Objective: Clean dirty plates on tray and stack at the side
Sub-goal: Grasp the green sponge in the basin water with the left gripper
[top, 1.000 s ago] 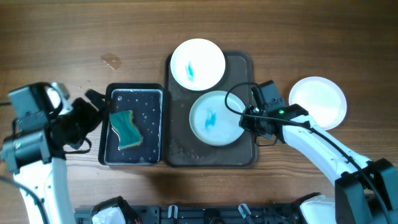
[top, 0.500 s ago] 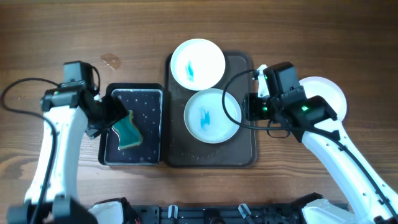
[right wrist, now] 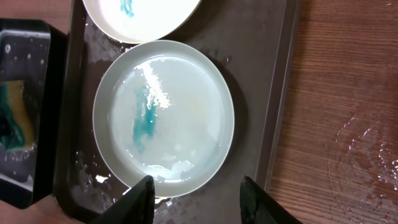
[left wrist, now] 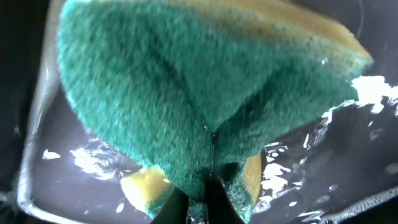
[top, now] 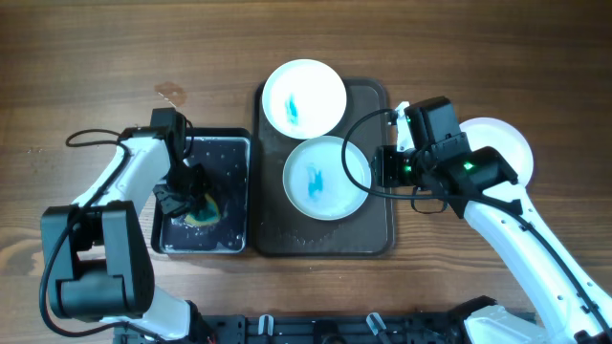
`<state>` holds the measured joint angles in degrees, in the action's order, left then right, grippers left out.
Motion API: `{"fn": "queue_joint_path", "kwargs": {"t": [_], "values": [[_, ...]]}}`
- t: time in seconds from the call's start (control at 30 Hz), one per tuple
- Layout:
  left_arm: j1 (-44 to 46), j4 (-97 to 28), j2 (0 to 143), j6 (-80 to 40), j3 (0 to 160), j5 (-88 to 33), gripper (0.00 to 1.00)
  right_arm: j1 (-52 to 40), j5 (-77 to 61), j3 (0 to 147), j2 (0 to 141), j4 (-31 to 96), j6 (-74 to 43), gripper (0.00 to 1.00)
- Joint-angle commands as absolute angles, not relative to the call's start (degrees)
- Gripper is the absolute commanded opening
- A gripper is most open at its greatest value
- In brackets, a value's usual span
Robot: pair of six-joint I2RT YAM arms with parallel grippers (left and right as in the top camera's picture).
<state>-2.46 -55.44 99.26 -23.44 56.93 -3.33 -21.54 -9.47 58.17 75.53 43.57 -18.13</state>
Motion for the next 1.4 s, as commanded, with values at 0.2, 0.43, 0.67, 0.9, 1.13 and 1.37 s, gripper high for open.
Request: {"fn": "queue_joint_path", "kwargs": {"t": [0.2, 0.43, 0.67, 0.9, 1.13, 1.37], "values": [[-1.8, -58.5, 97.4, -22.9, 63.1, 0.2, 0.49, -21.4, -10.5, 58.5, 75.6, 43.6, -19.7, 0.45], [-1.7, -43.9, 97.4, -22.9, 54.3, 2.0, 0.39, -21.4, -10.5, 58.5, 75.6, 43.8, -19.7, 0.45], [-0.6, -46.3, 97.0, -18.2, 57.5, -4.7, 0.04, -21.4, -10.5, 58.5, 75.6, 43.9, -19.7, 0.45], [3.6, -50.4, 96.6, -17.1, 61.5, -4.8, 0.47, -21.4, -10.5, 58.5, 75.6, 44.6, -19.7, 0.45], [3.5, -58.8, 96.6, -21.3, 61.6, -5.1, 0.42, -21.4, -10.5, 58.5, 75.6, 45.5, -19.7, 0.45], [5.1, -53.7, 96.6, -28.7, 54.6, -1.5, 0.38, -21.4, -10.5, 58.5, 75.6, 45.5, -19.7, 0.45]]}}
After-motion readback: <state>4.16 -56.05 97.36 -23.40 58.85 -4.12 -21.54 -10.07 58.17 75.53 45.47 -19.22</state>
